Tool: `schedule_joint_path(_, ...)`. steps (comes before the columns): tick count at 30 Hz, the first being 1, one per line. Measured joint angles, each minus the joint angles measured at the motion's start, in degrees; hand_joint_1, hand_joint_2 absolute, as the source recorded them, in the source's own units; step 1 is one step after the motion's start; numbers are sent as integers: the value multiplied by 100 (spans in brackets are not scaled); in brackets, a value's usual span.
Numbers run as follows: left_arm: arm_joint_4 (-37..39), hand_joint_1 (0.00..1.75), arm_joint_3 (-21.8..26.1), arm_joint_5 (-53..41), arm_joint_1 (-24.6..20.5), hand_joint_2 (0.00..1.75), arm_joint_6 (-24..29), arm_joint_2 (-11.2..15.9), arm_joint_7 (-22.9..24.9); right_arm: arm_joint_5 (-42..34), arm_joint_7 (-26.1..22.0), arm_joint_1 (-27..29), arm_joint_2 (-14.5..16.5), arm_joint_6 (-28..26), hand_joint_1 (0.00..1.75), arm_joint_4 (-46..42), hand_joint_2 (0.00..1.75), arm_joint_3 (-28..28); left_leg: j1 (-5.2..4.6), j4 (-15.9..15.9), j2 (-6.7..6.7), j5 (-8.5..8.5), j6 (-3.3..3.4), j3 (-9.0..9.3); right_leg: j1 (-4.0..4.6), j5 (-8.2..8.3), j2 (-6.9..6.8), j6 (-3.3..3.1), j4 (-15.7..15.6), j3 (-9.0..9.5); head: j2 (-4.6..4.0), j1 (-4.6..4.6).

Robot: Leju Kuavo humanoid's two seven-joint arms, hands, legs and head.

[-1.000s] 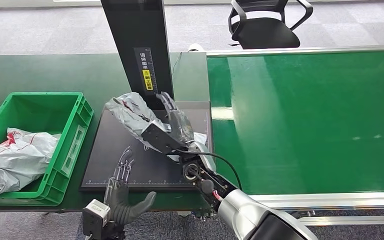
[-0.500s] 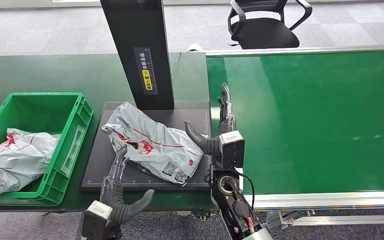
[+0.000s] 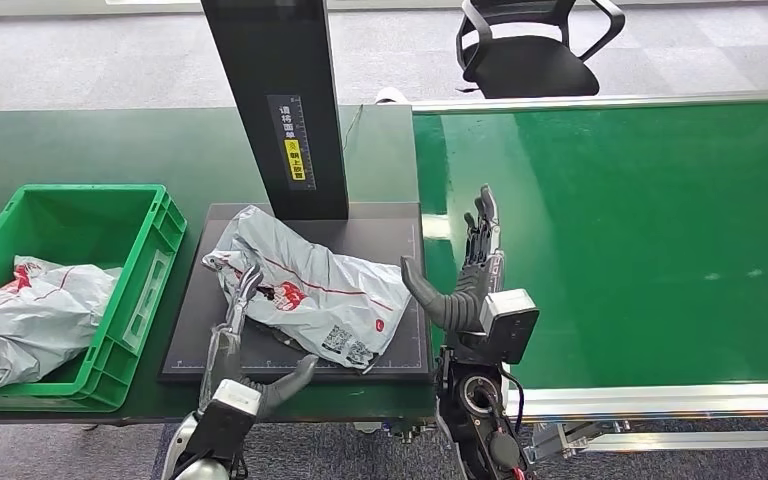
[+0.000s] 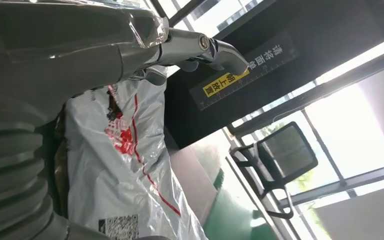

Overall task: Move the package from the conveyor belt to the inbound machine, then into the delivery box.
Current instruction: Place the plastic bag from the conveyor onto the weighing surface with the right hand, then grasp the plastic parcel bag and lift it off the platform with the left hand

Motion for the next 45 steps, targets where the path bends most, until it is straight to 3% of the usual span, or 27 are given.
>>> schedule_joint_path(3, 674, 0, -85, -569, -706, 175, 332, 23, 440, -30, 0, 34, 25, 99, 0, -30, 175, -35, 0, 1, -5, 6, -2, 2, 0, 4, -2, -2, 0, 4, 0, 0)
schedule_joint_path(8, 2590, 0, -88, -1353, -2296, 175, 938, 77, 995, -72, -1, 90, 76, 166, 0, -155, 175, -51, 0, 1, -5, 18, -6, 2, 0, 17, -2, -5, 2, 5, 0, -1)
schedule_joint_path(14, 4380, 0, -89, -1769, -3487, 175, 678, 169, 1434, -82, 20, 239, 77, 163, 0, -389, 175, -52, 0, 0, 1, 19, -8, -4, 0, 18, 1, -5, 4, -3, 0, -1)
schedule_joint_path(21, 5299, 0, -37, -1727, -4018, 175, 521, 426, 1499, -85, 39, 392, 54, 157, 0, -492, 175, -72, 1, -1, 3, 19, -8, -13, 1, 18, 2, -5, 5, -12, 0, -1)
schedule_joint_path(31, 5401, 0, -34, -2065, -4152, 175, 104, 810, 1530, -136, 98, 413, 26, 155, 0, -508, 175, -106, 1, -1, 3, 19, -8, -12, 1, 18, 3, -5, 5, -11, 0, -1)
schedule_joint_path(33, 5346, 69, -43, -2124, -4142, 175, 34, 839, 1527, -158, 102, 413, 26, 155, 0, -507, 175, -116, 1, -1, 3, 19, -8, -12, 1, 18, 3, -5, 5, -11, 0, -1)
schedule_joint_path(35, 5313, 150, -59, -2171, -4125, 175, -18, 854, 1527, -174, 103, 412, 26, 155, 0, -506, 175, -126, 1, -1, 3, 19, -8, -13, 1, 18, 3, -5, 5, -11, 0, -1)
schedule_joint_path(38, 5289, 174, -108, -2276, -4098, 175, -129, 864, 1516, -184, 103, 403, 26, 155, 0, -494, 175, -138, 1, -1, 2, 19, -8, -13, 1, 18, 2, -5, 5, -10, 0, -1)
schedule_joint_path(45, 5289, 175, -284, -2377, -4040, 175, -201, 850, 1319, -199, 103, 358, 27, 154, 0, -420, 175, -146, 1, -1, 1, 19, -8, -13, 1, 18, 2, -5, 5, -10, 0, 0)
